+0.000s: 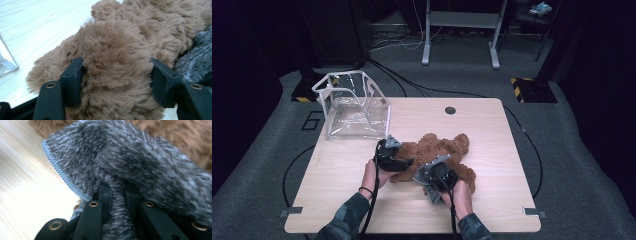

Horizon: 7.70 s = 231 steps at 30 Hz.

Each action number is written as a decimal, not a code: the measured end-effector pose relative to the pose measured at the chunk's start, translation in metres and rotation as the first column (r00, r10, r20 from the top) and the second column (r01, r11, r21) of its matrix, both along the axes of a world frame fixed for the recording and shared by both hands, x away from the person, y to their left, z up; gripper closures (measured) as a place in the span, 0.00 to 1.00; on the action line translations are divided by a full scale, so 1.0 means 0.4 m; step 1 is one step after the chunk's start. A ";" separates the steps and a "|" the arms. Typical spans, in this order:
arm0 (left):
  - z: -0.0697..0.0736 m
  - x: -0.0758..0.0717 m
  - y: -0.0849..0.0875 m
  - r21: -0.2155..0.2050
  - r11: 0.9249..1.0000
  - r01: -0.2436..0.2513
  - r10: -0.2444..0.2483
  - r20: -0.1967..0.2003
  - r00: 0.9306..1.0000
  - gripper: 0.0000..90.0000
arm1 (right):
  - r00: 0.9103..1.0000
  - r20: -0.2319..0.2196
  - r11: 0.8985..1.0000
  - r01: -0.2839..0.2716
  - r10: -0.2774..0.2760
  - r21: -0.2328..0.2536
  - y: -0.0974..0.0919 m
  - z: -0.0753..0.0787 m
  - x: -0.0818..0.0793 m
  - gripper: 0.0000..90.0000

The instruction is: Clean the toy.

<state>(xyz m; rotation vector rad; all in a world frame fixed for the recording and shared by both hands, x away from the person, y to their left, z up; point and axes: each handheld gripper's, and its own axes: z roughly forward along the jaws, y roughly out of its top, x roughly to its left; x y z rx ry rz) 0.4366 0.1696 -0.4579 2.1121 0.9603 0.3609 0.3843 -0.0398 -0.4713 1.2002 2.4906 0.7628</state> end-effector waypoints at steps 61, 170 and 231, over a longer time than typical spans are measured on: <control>0.006 0.026 0.015 -0.020 1.000 -0.011 0.010 -0.069 0.998 0.39 | 0.998 0.001 0.973 -0.060 0.062 0.224 0.022 0.056 0.006 0.88; -0.134 -0.194 -0.209 -0.043 0.999 -0.025 0.025 0.002 1.000 0.15 | 0.907 0.052 0.897 0.404 -0.419 0.180 -0.436 0.023 -0.037 0.86; 0.145 -0.089 -0.152 -0.171 0.954 0.246 -0.200 0.246 0.948 0.81 | 0.900 0.073 0.891 0.408 -0.429 0.199 -0.446 0.055 -0.040 0.86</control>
